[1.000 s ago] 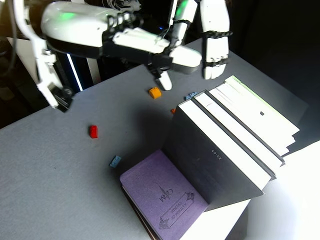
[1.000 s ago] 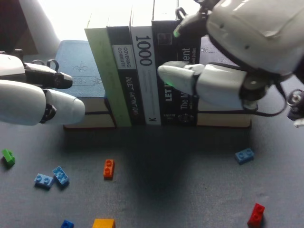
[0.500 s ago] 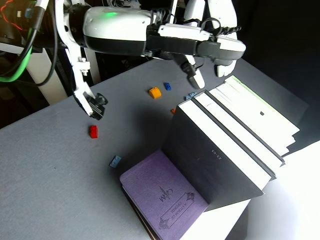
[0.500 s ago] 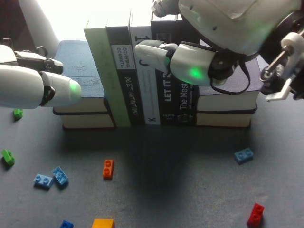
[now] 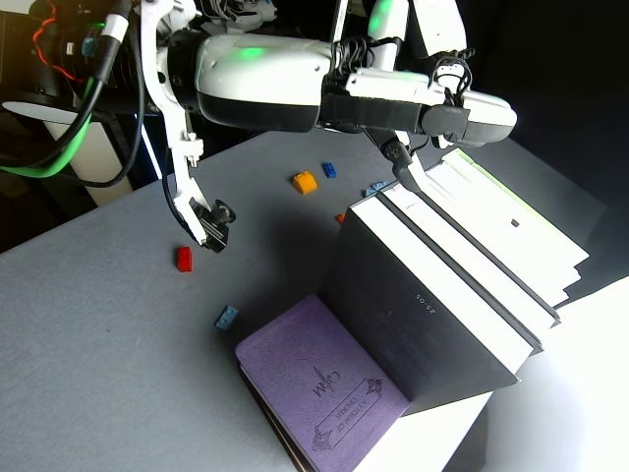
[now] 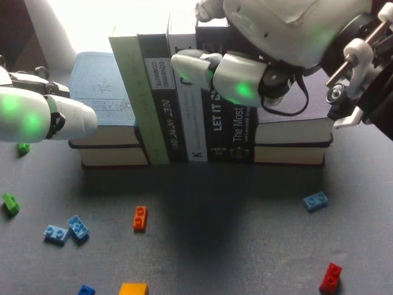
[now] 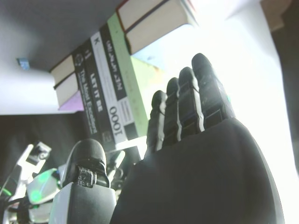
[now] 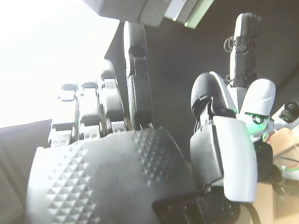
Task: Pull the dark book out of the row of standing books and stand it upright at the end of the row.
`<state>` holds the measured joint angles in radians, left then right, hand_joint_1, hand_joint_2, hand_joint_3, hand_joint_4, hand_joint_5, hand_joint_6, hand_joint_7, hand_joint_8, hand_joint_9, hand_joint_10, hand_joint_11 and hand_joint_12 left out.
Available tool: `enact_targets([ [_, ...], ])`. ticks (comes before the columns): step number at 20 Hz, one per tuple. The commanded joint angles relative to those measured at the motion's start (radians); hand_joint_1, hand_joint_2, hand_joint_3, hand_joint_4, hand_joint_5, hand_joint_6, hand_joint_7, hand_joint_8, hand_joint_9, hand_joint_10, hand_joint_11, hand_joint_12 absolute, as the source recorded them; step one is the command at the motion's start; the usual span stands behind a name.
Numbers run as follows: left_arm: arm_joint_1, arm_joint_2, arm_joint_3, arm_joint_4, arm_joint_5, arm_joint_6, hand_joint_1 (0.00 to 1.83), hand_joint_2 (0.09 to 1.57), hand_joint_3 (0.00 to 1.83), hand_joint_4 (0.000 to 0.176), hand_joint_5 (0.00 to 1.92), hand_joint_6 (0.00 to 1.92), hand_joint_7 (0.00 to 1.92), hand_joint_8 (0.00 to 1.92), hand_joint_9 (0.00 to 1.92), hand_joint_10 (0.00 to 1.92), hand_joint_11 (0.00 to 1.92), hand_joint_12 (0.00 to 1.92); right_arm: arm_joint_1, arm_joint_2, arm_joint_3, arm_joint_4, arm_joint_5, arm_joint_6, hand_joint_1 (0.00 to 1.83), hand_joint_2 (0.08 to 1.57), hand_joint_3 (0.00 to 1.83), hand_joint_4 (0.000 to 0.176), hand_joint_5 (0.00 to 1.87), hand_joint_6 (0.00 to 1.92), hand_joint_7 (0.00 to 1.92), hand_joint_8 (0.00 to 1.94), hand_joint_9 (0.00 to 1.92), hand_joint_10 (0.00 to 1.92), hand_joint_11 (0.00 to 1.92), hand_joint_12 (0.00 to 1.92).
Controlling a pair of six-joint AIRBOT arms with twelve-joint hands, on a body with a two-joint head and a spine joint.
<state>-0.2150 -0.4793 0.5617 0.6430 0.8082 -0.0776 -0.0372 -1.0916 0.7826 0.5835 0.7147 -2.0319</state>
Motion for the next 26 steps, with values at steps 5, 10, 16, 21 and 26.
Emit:
enact_targets([
  [5, -0.001, 0.018, -0.015, 0.096, -0.044, -0.088, 0.06, 1.26, 0.0, 0.032, 0.13, 0.0, 0.12, 0.0, 0.11, 0.0, 0.06, 0.32, -0.012, 0.012, -0.024, -0.03, 0.094, -0.021, 0.0, 1.22, 0.0, 0.0, 0.85, 0.05, 0.18, 0.01, 0.0, 0.0, 0.0, 0.0],
  [10, 0.004, 0.019, -0.02, 0.097, -0.037, -0.121, 0.03, 1.26, 0.0, 0.029, 0.13, 0.0, 0.12, 0.0, 0.11, 0.0, 0.05, 0.3, -0.013, 0.025, -0.056, 0.031, 0.096, -0.042, 0.0, 1.22, 0.0, 0.0, 0.85, 0.05, 0.17, 0.0, 0.0, 0.0, 0.0, 0.0],
  [16, 0.009, 0.02, -0.025, 0.09, -0.032, -0.135, 0.08, 1.25, 0.0, 0.028, 0.15, 0.01, 0.14, 0.01, 0.12, 0.0, 0.07, 0.29, -0.044, 0.043, -0.111, 0.081, 0.111, -0.072, 0.0, 1.22, 0.0, 0.0, 0.85, 0.04, 0.18, 0.01, 0.0, 0.0, 0.0, 0.0],
  [21, 0.01, 0.021, -0.026, 0.082, -0.028, -0.135, 0.09, 1.25, 0.0, 0.035, 0.13, 0.0, 0.12, 0.0, 0.11, 0.0, 0.07, 0.27, -0.072, 0.07, -0.186, 0.219, 0.117, -0.144, 0.0, 1.21, 0.0, 0.0, 0.85, 0.04, 0.19, 0.01, 0.0, 0.0, 0.0, 0.0],
  [26, 0.011, 0.021, -0.027, 0.082, -0.023, -0.135, 0.04, 1.26, 0.0, 0.026, 0.15, 0.01, 0.15, 0.01, 0.14, 0.01, 0.11, 0.27, -0.096, 0.09, -0.256, 0.379, 0.147, -0.205, 0.0, 1.22, 0.0, 0.0, 0.84, 0.04, 0.18, 0.01, 0.0, 0.0, 0.0, 0.0],
])
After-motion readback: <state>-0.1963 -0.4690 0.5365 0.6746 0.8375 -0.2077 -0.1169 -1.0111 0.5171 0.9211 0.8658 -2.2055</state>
